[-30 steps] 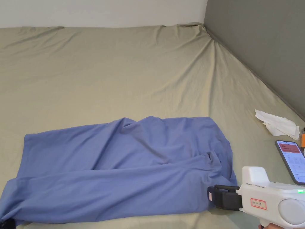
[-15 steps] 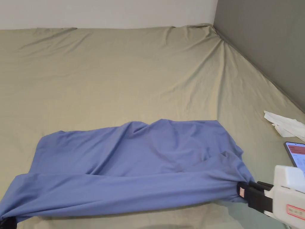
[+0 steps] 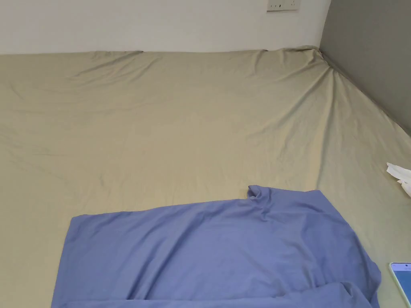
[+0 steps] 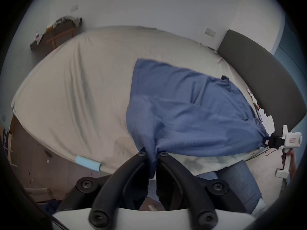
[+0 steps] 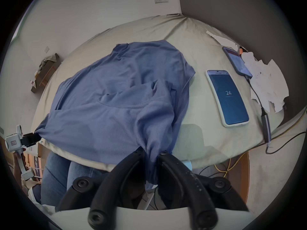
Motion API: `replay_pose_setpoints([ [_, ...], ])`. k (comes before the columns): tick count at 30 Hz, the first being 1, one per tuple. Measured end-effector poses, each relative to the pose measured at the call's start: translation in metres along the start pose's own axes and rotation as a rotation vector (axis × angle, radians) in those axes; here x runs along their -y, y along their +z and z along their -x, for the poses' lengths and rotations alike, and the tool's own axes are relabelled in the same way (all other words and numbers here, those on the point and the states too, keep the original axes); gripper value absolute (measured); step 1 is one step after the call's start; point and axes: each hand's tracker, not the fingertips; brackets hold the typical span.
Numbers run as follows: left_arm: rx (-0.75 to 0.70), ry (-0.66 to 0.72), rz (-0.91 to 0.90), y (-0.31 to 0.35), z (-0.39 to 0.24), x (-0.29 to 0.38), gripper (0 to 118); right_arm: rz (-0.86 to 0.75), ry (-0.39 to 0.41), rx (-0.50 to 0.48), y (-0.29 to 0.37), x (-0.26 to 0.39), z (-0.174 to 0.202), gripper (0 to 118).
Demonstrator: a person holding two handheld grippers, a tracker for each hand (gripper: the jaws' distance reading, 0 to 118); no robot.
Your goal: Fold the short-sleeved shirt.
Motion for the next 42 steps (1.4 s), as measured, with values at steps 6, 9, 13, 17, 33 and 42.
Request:
replay_pose_setpoints([
  [6, 0.026, 0.019, -0.28, 0.059, -0.002, -0.034, 117, -0.266, -0.162, -0.079, 0.09, -0.038, -0.014, 110],
  [9, 0.106, 0.073, -0.492, 0.103, -0.014, -0.066, 118, -0.521, -0.159, -0.049, 0.149, -0.062, -0.005, 100],
  [13, 0.167, 0.085, -0.554, 0.125, -0.027, -0.095, 77, -0.709, -0.132, 0.027, 0.183, -0.074, 0.02, 14],
  [17, 0.075, -0.032, -0.512, 0.093, -0.035, -0.127, 0, -0.762, -0.123, 0.052, 0.182, -0.072, 0.029, 1],
  [33, 0.061, 0.142, -0.177, -0.156, 0.023, -0.269, 108, -0.608, -0.159, 0.056, 0.104, -0.096, 0.025, 0],
  [42, -0.094, -0.133, -0.031, -0.181, -0.012, -0.265, 71, -0.569, -0.145, 0.051, 0.092, -0.1, 0.022, 0],
])
